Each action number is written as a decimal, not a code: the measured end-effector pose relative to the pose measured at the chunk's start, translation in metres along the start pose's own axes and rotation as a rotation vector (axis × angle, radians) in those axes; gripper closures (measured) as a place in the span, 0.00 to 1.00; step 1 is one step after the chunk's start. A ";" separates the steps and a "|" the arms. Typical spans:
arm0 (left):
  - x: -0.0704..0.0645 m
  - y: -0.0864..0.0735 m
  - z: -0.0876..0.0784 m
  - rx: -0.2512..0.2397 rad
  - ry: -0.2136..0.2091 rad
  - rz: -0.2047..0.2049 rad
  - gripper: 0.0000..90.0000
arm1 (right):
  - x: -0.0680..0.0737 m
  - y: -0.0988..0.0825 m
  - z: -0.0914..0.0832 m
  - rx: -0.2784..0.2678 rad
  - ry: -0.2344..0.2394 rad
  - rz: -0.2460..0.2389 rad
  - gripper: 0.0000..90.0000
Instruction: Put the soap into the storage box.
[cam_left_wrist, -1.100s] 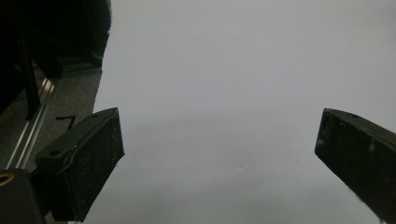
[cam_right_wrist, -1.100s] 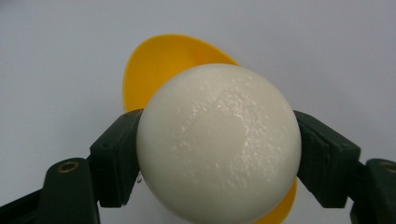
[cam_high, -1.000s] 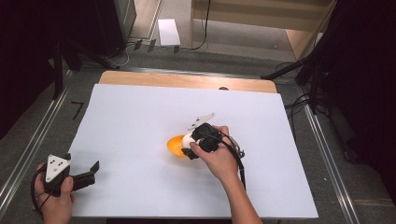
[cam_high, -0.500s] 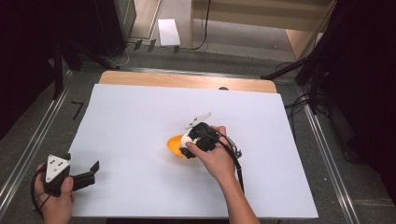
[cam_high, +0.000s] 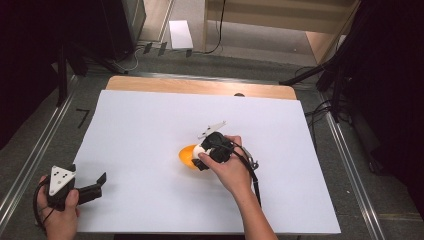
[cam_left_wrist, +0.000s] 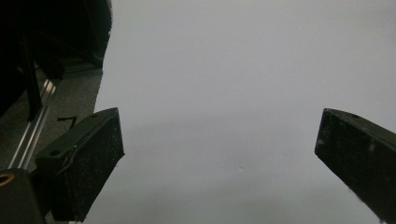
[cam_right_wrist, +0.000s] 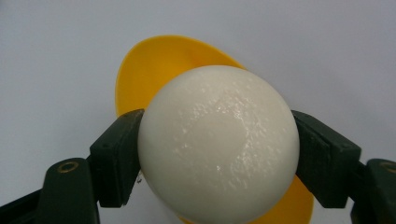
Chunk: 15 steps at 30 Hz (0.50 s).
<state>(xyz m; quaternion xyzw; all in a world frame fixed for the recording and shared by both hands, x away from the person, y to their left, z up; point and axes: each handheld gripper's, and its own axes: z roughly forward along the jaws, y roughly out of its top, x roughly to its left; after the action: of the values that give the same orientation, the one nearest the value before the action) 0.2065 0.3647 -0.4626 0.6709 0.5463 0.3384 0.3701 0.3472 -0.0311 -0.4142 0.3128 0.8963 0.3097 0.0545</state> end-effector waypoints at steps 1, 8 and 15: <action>0.000 0.000 0.000 0.000 0.000 0.000 0.01 | 0.000 0.000 0.000 -0.001 0.004 0.001 0.27; 0.000 0.000 0.000 0.001 0.000 0.003 0.01 | -0.003 -0.002 -0.005 -0.018 0.020 0.014 0.24; 0.000 0.000 0.000 0.003 0.001 0.006 0.01 | -0.008 -0.008 -0.013 -0.041 0.021 0.027 0.21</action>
<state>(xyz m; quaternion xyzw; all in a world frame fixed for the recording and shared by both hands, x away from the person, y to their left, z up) 0.2065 0.3646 -0.4625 0.6728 0.5449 0.3391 0.3679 0.3452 -0.0474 -0.4096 0.3201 0.8860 0.3320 0.0472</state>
